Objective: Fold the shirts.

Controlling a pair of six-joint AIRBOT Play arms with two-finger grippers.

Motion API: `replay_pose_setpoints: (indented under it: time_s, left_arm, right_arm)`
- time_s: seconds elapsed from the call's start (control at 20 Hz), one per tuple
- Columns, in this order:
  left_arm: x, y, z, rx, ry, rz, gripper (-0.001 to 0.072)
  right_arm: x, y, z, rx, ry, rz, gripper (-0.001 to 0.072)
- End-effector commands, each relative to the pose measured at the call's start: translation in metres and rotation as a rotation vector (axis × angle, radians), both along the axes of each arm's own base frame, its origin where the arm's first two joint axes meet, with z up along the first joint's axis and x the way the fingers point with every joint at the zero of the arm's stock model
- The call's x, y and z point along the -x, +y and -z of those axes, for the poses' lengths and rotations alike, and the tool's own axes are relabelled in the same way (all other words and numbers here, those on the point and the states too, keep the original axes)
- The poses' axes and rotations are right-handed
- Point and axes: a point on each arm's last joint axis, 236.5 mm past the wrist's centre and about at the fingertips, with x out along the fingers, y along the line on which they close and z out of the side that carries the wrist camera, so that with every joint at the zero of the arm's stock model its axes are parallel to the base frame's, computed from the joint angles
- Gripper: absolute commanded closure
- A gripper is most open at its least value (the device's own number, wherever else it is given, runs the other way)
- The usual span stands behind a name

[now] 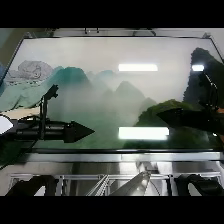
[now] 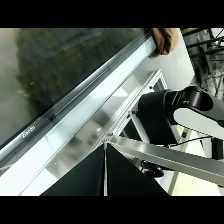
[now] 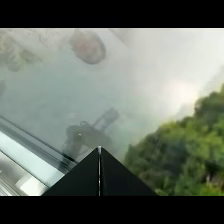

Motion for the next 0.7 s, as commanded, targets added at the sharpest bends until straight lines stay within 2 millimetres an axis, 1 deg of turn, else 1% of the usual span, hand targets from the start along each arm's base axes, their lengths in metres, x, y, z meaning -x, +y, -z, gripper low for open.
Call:
replay_pose_setpoints:
  time_s: [0.0,0.05,0.1,0.15,0.2,0.25,0.3,0.35,0.4,0.45,0.5,0.55,0.6,0.65]
  left_arm:
    - [-0.001,0.000,0.000,-0.001,-0.004,-0.003,0.0695]
    - [-0.005,0.002,0.000,-0.009,-0.008,-0.018,0.0696]
    - [-0.015,0.012,0.000,-0.043,-0.007,-0.061,0.0695]
    - [-0.033,0.030,-0.003,-0.099,-0.016,-0.124,0.0693]
    - [-0.058,0.059,-0.011,-0.166,-0.049,-0.199,0.0571]
    - [-0.084,0.091,-0.023,-0.218,-0.091,-0.291,0.0252]
    - [-0.117,0.134,-0.041,-0.262,-0.139,-0.422,-0.0013]
    - [-0.144,0.177,-0.057,-0.297,-0.184,-0.540,-0.0005]
    - [-0.171,0.227,-0.071,-0.351,-0.244,-0.649,-0.0006]
    - [-0.194,0.274,-0.078,-0.403,-0.286,-0.731,-0.0006]
    - [-0.215,0.311,-0.081,-0.437,-0.317,-0.775,-0.0006]
    - [-0.234,0.341,-0.079,-0.466,-0.335,-0.793,-0.0006]
    - [-0.257,0.367,-0.073,-0.485,-0.341,-0.796,-0.0006]
    - [-0.279,0.387,-0.060,-0.509,-0.332,-0.790,-0.0006]
  right_arm:
    - [0.000,0.000,0.000,0.000,0.001,-0.001,0.0692]
    - [0.000,0.000,0.000,-0.001,0.001,-0.001,0.0692]
    - [0.000,0.000,0.000,0.000,0.000,-0.001,0.0692]
    - [0.000,0.000,0.000,-0.001,-0.001,0.000,0.0692]
    - [0.000,0.000,0.000,0.000,-0.001,0.000,0.0693]
    - [0.000,0.000,0.000,-0.001,-0.001,0.000,0.0693]
    - [0.000,0.000,0.000,-0.001,-0.001,0.001,0.0693]
    - [0.000,0.000,0.000,-0.001,-0.001,0.001,0.0692]
    - [0.000,0.000,0.000,-0.001,-0.001,0.001,0.0692]
    - [0.000,0.000,0.000,-0.001,-0.001,0.000,0.0692]
    - [0.000,0.000,0.000,-0.001,-0.001,0.000,0.0693]
    - [0.000,0.000,0.000,-0.001,-0.001,0.000,0.0692]
    - [0.000,0.000,0.000,-0.001,-0.002,0.001,0.0692]
    - [0.000,0.000,0.000,-0.001,-0.001,0.001,0.0692]
